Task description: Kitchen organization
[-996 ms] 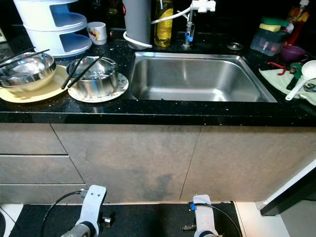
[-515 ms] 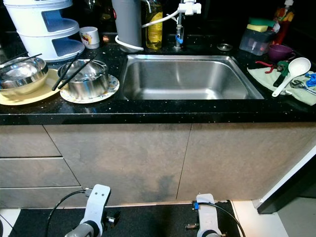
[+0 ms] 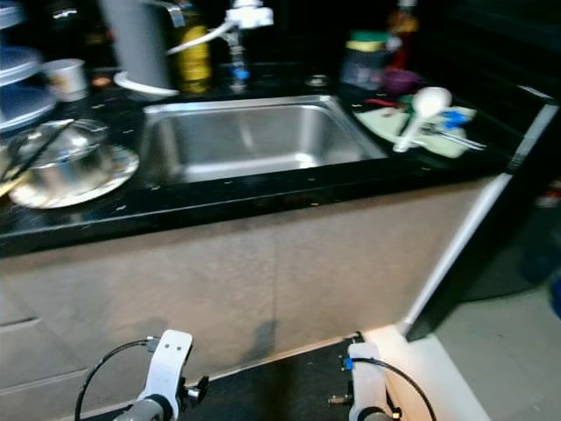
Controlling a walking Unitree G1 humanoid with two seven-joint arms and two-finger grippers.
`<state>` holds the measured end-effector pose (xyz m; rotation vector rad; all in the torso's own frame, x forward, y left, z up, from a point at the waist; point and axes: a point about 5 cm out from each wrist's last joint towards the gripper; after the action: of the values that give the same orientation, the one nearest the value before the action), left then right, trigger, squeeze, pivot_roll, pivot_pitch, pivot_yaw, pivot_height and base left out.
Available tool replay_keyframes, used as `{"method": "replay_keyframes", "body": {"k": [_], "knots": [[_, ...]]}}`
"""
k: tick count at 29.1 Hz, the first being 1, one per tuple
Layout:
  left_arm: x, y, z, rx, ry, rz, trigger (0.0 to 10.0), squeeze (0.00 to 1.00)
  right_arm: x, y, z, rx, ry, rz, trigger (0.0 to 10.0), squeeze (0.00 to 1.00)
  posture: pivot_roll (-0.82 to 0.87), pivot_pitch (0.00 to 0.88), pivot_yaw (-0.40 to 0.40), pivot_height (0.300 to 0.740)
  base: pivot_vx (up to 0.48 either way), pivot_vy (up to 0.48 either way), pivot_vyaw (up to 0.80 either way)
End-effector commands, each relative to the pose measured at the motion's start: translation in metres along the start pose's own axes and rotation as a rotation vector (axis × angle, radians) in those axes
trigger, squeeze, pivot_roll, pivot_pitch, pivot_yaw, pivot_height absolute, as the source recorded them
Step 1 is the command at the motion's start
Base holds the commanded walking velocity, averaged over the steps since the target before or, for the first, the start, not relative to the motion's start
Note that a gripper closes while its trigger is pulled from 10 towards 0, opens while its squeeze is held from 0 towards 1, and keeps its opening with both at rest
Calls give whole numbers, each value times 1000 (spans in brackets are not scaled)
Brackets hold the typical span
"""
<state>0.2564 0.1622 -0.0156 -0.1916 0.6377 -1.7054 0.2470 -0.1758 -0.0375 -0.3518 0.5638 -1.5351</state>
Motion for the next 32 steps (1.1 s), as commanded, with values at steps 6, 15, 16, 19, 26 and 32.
{"method": "replay_keyframes", "body": {"k": [6, 15, 16, 19, 26, 32], "knots": [[-7, -3, 4, 34, 9, 24, 10000, 0, -9, 2, 5, 19, -21, 50, 10000, 0, -86, 130, -37, 740, 0, 0, 0], [-21, -24, 81, 420, 90, -35, 10000, 0, -40, -1, 84, 316, 104, 444, 10000, 0, -81, 136, -33, 740, 0, 0, 0], [-23, -25, 86, 439, 98, -31, 10000, 0, -41, -2, 88, 326, 114, 462, 10000, 0, -81, 136, -33, 740, 0, 0, 0], [-32, -37, 119, 576, 126, -11, 10000, 0, -46, -9, 120, 415, 143, 549, 10000, 0, -77, 137, -32, 740, 0, 0, 0], [-24, -67, 189, 817, 57, -179, 10000, 0, -73, -47, 209, 640, 329, 864, 10000, 0, -64, 139, -32, 740, 0, 0, 0], [-31, -63, 224, 795, 12, -99, 10000, 0, -61, -55, 271, 886, 390, 640, 10000, 0, -54, 139, -35, 740, 0, 0, 0]]}}
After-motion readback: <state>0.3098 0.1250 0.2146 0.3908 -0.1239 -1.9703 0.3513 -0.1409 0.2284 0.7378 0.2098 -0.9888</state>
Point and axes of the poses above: a point about 5 cm out from each wrist's last joint towards the gripper, its own y axis pointing out of the wrist towards the gripper, its own z axis along the axis of the wrist's last joint, x = y × z, and after that the axes turned 10 degrees about y, right-handed
